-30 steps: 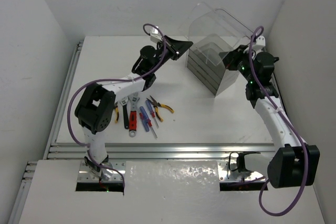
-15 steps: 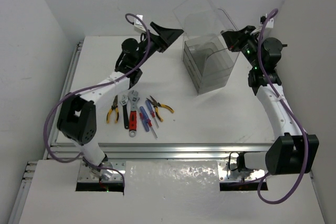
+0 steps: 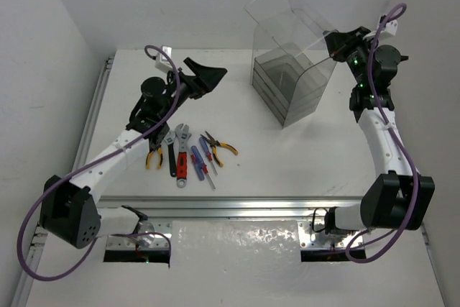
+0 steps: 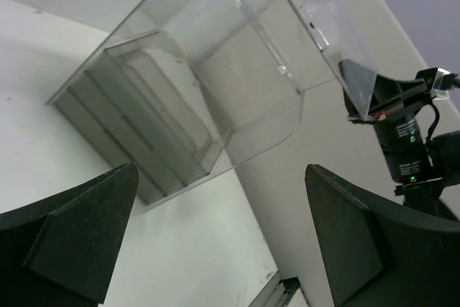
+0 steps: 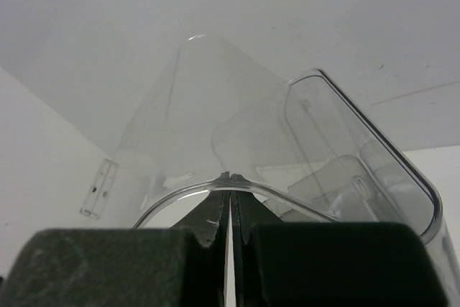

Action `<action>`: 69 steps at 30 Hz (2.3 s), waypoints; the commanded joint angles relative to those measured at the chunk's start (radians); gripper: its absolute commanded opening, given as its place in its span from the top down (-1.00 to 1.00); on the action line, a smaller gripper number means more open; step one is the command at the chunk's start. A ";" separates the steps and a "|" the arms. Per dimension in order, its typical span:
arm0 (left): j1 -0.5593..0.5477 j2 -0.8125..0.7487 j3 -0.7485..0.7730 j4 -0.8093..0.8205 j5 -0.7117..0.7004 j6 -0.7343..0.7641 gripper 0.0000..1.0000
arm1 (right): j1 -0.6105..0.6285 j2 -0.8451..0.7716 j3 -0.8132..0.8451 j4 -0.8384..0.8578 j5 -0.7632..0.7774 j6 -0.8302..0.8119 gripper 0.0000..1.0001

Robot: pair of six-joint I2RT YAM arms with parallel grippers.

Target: Sort the tools into containers

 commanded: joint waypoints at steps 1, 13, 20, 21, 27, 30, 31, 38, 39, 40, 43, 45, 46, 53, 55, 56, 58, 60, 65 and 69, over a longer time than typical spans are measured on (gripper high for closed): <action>0.018 -0.097 -0.042 -0.071 -0.066 0.084 -0.99 | -0.027 0.009 0.059 0.062 0.041 0.044 1.00; 0.035 -0.197 -0.113 -0.191 -0.103 0.187 -1.00 | -0.098 0.088 0.262 -0.097 0.102 0.195 1.00; 0.038 -0.203 -0.145 -0.212 -0.106 0.204 -0.99 | -0.113 0.212 0.477 -0.281 0.130 0.272 1.00; 0.039 -0.204 -0.147 -0.217 -0.107 0.208 -0.99 | -0.125 0.254 0.502 -0.304 0.112 0.274 1.00; 0.044 -0.236 -0.163 -0.249 -0.127 0.227 -0.99 | -0.147 0.298 0.512 -0.304 0.058 0.265 1.00; 0.046 -0.256 -0.171 -0.272 -0.137 0.230 -0.99 | -0.147 0.290 0.506 -0.301 0.069 0.229 1.00; 0.046 -0.269 -0.171 -0.280 -0.143 0.230 -0.99 | -0.148 0.298 0.512 -0.310 0.072 0.211 1.00; 0.046 -0.373 -0.164 -0.424 -0.201 0.245 -1.00 | -0.165 0.351 0.607 -0.389 0.073 0.147 1.00; 0.046 -0.388 -0.157 -0.467 -0.206 0.248 -1.00 | -0.165 0.355 0.610 -0.392 0.072 0.143 1.00; 0.044 -0.416 -0.144 -0.510 -0.216 0.253 -0.99 | -0.165 0.356 0.613 -0.390 0.067 0.139 1.00; 0.046 -0.468 -0.115 -0.565 -0.227 0.251 -0.99 | -0.165 0.359 0.616 -0.390 0.046 0.136 1.00; 0.046 -0.488 -0.095 -0.645 -0.250 0.265 -1.00 | -0.165 0.358 0.622 -0.398 0.053 0.140 1.00; 0.046 -0.494 -0.073 -0.710 -0.261 0.274 -1.00 | -0.165 0.359 0.627 -0.404 0.056 0.139 1.00; 0.046 -0.554 -0.033 -0.947 -0.376 0.374 -1.00 | -0.165 0.373 0.699 -0.468 0.023 0.099 1.00; 0.046 -0.562 -0.028 -1.010 -0.434 0.398 -0.99 | -0.165 0.382 0.725 -0.499 0.019 0.079 1.00; 0.046 -0.565 -0.031 -1.021 -0.451 0.427 -0.99 | -0.165 0.385 0.736 -0.510 0.016 0.071 1.00; 0.046 -0.579 -0.045 -1.042 -0.514 0.447 -0.99 | -0.165 0.396 0.757 -0.540 0.015 0.061 1.00; 0.044 -0.609 -0.082 -1.039 -0.569 0.449 -0.99 | -0.165 0.396 0.759 -0.551 0.015 0.053 1.00; 0.046 -0.669 -0.150 -0.990 -0.566 0.432 -0.99 | -0.164 0.376 0.757 -0.570 -0.033 0.042 0.97; 0.046 -0.672 -0.145 -1.002 -0.600 0.421 -0.99 | -0.116 0.318 0.675 -0.634 -0.053 0.030 0.33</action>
